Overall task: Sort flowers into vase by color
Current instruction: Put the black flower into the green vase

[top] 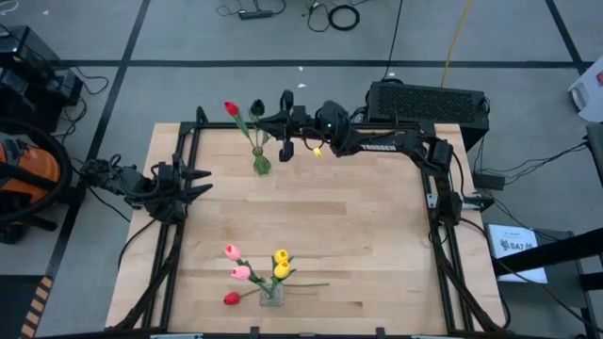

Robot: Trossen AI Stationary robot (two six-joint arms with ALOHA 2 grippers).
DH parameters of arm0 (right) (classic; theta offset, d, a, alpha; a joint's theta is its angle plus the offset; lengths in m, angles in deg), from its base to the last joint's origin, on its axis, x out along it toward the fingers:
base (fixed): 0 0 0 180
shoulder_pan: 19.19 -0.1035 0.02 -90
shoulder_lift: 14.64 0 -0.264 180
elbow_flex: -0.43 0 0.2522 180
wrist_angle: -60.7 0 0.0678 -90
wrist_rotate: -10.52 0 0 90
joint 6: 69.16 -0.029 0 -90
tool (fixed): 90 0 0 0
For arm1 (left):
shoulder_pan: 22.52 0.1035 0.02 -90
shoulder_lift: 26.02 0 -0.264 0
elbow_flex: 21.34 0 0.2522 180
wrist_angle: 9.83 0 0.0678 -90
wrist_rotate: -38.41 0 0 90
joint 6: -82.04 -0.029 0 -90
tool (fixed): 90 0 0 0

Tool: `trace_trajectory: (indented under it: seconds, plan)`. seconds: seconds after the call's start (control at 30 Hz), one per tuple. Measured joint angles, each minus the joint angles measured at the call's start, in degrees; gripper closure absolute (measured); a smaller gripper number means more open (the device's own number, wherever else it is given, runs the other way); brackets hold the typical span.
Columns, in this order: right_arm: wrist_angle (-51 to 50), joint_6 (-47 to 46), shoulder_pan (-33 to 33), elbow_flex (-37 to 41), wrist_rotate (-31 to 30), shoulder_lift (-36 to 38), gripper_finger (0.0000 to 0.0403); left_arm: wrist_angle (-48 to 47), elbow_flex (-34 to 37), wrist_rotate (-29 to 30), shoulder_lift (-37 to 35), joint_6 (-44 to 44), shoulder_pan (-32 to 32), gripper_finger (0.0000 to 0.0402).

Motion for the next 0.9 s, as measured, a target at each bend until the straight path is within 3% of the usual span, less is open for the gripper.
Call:
trace_trajectory:
  seconds: [0.37, 0.5, 0.7, 0.9]
  plan:
    - [2.39, -8.43, 1.82, -3.52, 0.52, 3.12, 0.0402, -0.03, 0.00, 0.59, 0.01, -0.17, 0.00, 0.0217]
    - [-1.95, -8.59, 2.83, -9.41, 5.68, 3.17, 0.0402, -0.04, -0.02, 0.66, 0.01, -0.44, 0.00, 0.0217]
    - [-18.84, -4.73, 7.32, -16.05, 10.80, 3.03, 0.0402, -0.02, -0.02, 0.74, 0.01, -0.41, 0.00, 0.0217]
    - [-14.69, -9.97, 11.09, -16.13, 15.37, -0.90, 0.0402, -0.02, -0.02, 0.76, 0.01, -0.42, 0.00, 0.0217]
